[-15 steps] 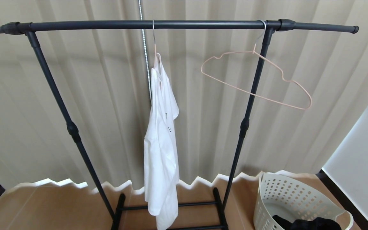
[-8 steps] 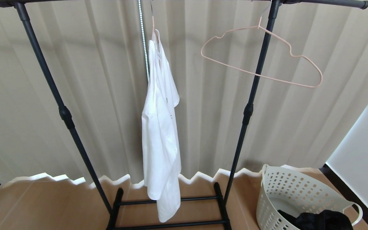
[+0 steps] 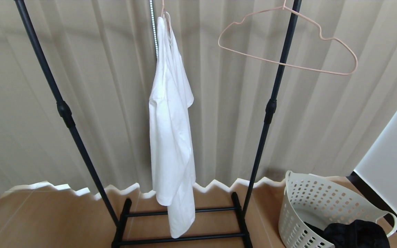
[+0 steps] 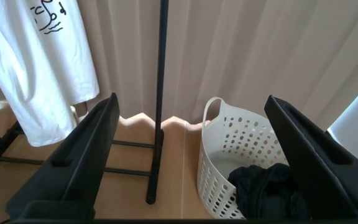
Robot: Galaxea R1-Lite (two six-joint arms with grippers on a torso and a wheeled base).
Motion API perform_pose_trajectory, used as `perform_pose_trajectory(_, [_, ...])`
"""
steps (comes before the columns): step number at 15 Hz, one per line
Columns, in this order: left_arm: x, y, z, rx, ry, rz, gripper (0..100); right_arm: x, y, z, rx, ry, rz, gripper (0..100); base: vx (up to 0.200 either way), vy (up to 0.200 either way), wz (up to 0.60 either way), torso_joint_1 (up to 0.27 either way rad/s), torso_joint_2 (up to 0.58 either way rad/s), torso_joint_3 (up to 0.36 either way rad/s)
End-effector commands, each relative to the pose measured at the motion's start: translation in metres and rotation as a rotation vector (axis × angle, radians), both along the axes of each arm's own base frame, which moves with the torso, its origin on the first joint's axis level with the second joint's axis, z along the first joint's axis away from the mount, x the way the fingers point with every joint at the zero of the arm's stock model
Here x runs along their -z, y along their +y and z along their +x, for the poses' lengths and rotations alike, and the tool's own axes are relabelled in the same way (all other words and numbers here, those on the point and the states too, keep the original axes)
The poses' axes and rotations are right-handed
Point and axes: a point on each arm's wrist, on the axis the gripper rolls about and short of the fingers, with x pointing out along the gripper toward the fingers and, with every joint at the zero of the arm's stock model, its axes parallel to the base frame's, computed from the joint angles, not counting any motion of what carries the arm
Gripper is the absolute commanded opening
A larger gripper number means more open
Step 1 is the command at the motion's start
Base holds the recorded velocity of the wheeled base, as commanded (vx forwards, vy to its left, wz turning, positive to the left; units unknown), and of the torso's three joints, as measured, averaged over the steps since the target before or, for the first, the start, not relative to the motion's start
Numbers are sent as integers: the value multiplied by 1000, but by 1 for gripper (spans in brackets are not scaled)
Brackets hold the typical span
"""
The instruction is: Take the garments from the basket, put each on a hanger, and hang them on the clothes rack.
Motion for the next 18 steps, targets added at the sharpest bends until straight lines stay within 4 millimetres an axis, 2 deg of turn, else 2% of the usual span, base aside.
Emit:
perform_pose_trajectory(1, [0, 0, 0, 0, 1, 0, 100, 0, 0, 0, 0, 0, 0, 100, -200, 0, 0, 2, 36, 17])
perform_pose_trajectory(4, [0, 0, 0, 0, 3, 0, 100, 0, 0, 0, 0, 0, -2, 100, -200, 0, 0, -1, 6, 6])
perform_pose_trajectory(13, [0, 0, 0, 0, 1, 0, 100, 0, 0, 0, 0, 0, -2, 100, 0, 0, 0, 0, 0, 0])
perform_pose_trajectory(16, [0, 0, 0, 0, 3, 0, 100, 0, 0, 0, 0, 0, -2, 100, 0, 0, -600, 1, 51, 50])
perform_pose_trajectory(18, [0, 0, 0, -2, 1, -1, 100, 0, 0, 0, 0, 0, -2, 100, 0, 0, -600, -2, 312, 300])
